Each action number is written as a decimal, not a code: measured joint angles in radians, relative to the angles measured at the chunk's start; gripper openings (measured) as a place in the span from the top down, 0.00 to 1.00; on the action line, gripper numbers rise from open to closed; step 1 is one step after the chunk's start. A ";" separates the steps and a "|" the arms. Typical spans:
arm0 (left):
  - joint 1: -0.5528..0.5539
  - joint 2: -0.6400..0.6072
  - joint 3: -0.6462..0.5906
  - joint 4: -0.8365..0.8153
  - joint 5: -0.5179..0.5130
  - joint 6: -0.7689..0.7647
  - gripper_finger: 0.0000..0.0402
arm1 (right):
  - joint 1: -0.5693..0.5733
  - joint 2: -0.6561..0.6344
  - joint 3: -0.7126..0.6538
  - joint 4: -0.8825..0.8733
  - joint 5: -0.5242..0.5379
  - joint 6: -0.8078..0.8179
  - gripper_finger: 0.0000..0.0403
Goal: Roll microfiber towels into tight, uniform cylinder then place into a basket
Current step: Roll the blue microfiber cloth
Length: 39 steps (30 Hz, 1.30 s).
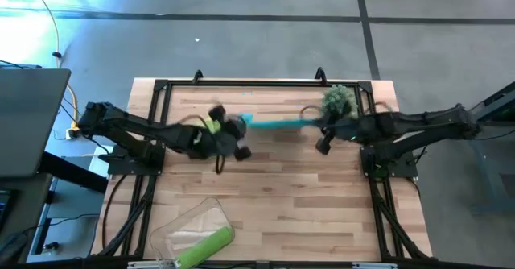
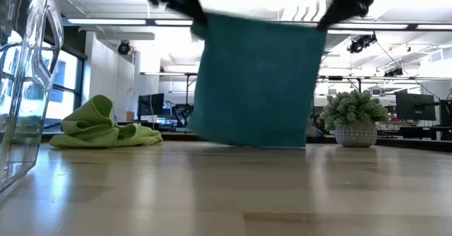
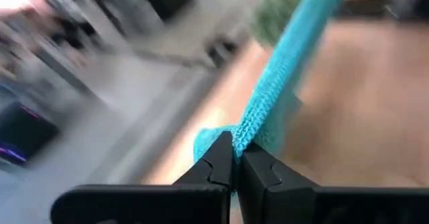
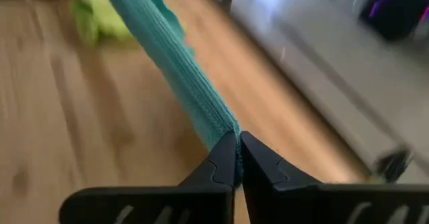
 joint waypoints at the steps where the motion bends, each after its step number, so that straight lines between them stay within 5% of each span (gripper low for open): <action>1: -0.017 0.026 0.000 -0.047 0.026 -0.093 1.00 | 0.018 0.027 0.000 -0.039 -0.009 0.048 1.00; 5: -0.091 0.138 -0.002 -0.149 0.114 -0.326 1.00 | 0.110 0.145 -0.001 -0.124 -0.062 0.195 1.00; 13: -0.195 0.298 0.010 -0.139 0.229 -0.469 1.00 | 0.291 0.315 -0.001 -0.130 -0.123 0.461 1.00; 24: -0.242 0.331 0.013 -0.114 0.514 -0.698 1.00 | 0.471 0.497 -0.003 -0.089 -0.066 0.684 1.00; 33: -0.249 0.331 0.018 -0.119 0.698 -0.802 1.00 | 0.530 0.504 -0.242 0.403 -0.054 0.743 1.00; 39: -0.212 0.331 0.018 -0.142 0.703 -0.753 1.00 | 0.497 0.493 -0.268 0.468 -0.128 0.707 1.00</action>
